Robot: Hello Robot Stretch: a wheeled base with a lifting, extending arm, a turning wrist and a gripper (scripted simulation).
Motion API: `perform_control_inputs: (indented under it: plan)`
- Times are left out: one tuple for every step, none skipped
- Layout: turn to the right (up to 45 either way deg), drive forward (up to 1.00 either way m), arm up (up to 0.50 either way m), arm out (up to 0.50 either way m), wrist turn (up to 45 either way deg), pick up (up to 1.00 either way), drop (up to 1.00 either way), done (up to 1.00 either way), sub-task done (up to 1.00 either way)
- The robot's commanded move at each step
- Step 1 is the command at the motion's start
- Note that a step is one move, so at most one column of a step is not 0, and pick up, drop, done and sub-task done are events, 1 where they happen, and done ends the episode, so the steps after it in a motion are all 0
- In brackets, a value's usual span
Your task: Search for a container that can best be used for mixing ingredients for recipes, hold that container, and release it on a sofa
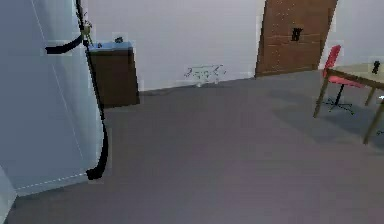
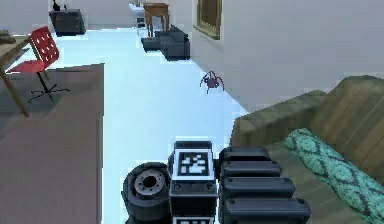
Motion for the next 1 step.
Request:
perform_control_inputs:
  plan:
    - [45.0,0.0,0.0,0.0,0.0,0.0,0.0,0.0,0.0]
